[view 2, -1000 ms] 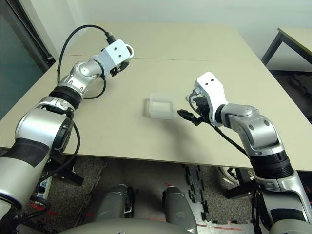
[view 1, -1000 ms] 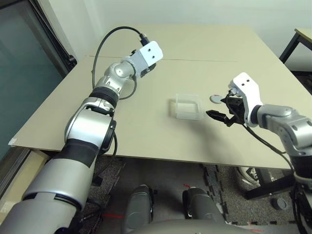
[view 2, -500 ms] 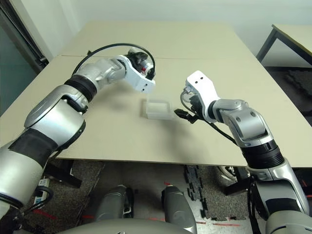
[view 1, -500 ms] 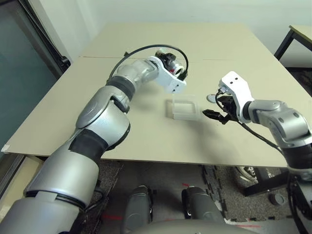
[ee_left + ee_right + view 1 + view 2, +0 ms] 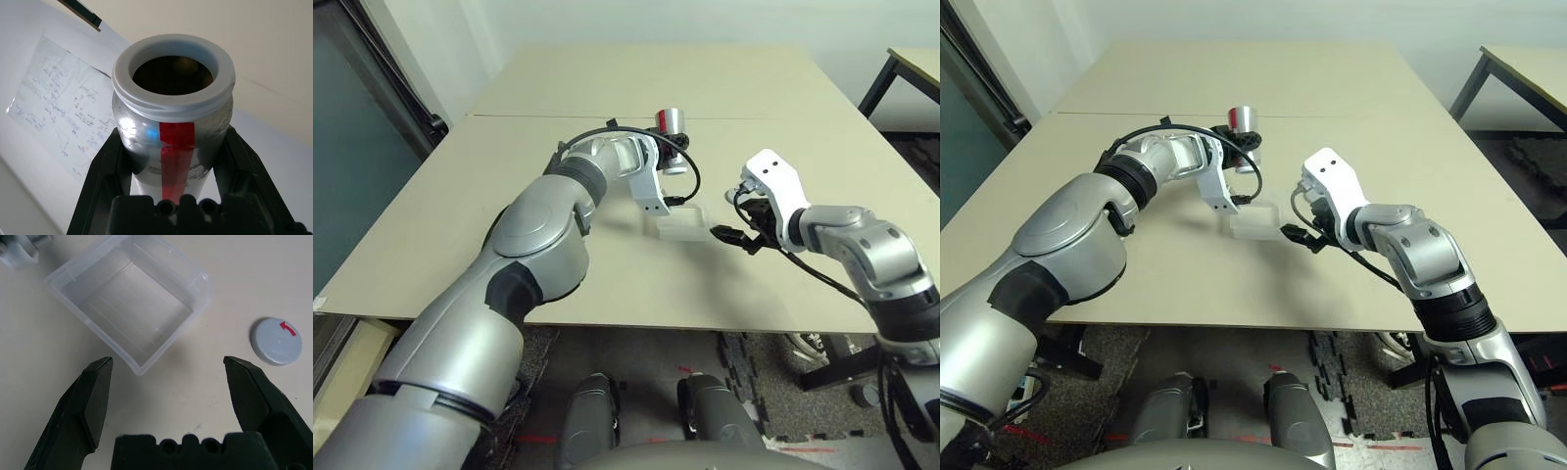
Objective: Pour the medicine from the bottle into the box.
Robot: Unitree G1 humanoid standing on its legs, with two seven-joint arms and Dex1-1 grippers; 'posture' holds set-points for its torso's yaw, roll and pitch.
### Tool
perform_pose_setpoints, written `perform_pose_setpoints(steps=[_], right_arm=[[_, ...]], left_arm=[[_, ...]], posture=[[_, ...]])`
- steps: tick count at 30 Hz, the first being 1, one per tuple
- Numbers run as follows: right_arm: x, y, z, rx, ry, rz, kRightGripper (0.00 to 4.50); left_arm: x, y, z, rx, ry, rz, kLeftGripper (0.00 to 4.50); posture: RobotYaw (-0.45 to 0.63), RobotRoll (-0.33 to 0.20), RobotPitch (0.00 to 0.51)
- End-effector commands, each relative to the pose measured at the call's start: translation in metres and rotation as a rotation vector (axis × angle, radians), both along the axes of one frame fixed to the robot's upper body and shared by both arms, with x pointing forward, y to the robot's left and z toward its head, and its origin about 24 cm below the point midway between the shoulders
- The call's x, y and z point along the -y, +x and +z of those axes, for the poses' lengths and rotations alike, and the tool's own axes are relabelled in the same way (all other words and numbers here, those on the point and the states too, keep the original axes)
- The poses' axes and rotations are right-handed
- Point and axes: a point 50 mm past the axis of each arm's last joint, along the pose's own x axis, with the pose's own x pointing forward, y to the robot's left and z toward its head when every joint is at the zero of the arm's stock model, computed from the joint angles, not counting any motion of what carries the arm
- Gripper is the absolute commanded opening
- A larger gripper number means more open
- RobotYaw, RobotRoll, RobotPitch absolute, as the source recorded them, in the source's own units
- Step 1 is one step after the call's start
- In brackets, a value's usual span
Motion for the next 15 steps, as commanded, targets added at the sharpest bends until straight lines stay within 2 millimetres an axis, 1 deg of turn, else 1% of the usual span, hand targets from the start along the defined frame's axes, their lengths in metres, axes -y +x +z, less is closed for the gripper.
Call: perform_pose_setpoints(steps=[1, 6, 8, 10, 12, 13, 15], right_arm=[[0.000, 0.001, 0.003, 0.007, 0.000, -0.004, 4.50], [-0.001, 0.002, 0.003, 0.008, -0.001, -0.002, 4.50], [-0.002, 0.002, 0.003, 0.009, 0.004, 0.000, 4.50], [-0.003, 0.003, 0.004, 0.011, 0.010, -0.004, 4.50], [-0.002, 0.003, 0.004, 0.012, 0.012, -0.006, 4.50], [-0.002, 0.003, 0.004, 0.011, 0.012, -0.004, 4.50], [-0.001, 0.002, 0.004, 0.011, 0.012, 0.002, 4.50]], left_arm=[[-0.004, 0.002, -0.001, 0.010, -0.011, 0.027, 2.46], [-0.007, 0.000, -0.007, 0.029, 0.062, -0.033, 2.46], [-0.007, -0.001, -0.009, -0.050, -0.052, 0.014, 2.46], [-0.010, 0.001, -0.003, -0.237, -0.374, 0.170, 2.46], [-0.015, 0.004, 0.011, -0.394, -0.654, 0.269, 2.46], [-0.021, 0.009, 0.022, -0.488, -0.867, 0.347, 2.46], [-0.033, 0.014, 0.033, -0.641, -1.148, 0.437, 2.46]], posture=[[-0.14, 0.000, 0.061], [-0.13, 0.000, 0.061], [-0.13, 0.000, 0.060], [-0.13, 0.000, 0.061], [-0.13, 0.000, 0.060], [-0.13, 0.000, 0.061], [-0.12, 0.000, 0.061]])
